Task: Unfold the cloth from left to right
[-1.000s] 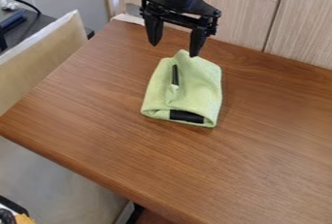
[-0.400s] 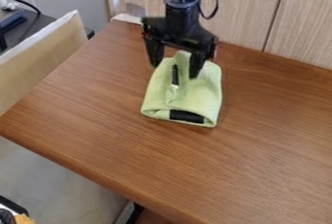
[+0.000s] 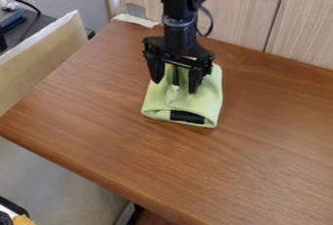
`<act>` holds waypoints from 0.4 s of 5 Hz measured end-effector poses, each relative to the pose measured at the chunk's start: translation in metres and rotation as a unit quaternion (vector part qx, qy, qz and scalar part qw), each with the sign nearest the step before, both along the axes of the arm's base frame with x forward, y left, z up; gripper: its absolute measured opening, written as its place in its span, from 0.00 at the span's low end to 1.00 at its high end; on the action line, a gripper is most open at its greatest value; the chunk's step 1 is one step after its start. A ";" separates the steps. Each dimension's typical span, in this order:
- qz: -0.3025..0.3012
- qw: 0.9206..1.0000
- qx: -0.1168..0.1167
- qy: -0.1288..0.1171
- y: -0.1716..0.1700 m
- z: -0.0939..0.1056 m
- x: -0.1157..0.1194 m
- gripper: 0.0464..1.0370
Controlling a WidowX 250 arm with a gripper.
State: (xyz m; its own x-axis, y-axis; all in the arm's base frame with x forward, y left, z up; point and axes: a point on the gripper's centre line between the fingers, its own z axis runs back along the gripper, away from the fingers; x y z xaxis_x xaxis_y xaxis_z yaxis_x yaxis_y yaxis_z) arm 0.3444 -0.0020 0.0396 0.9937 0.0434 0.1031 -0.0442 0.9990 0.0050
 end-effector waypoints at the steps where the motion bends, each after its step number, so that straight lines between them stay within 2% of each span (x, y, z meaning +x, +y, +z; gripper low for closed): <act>1: -0.006 1.000 -0.002 -0.001 0.000 -0.001 0.002 0.65; 2: -0.004 1.000 -0.002 0.005 0.001 -0.005 0.001 0.34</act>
State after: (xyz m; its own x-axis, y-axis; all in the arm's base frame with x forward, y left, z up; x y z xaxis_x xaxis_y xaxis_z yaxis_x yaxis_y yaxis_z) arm 0.3454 -0.0014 0.0347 0.9950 0.0360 0.0936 -0.0362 0.9993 0.0008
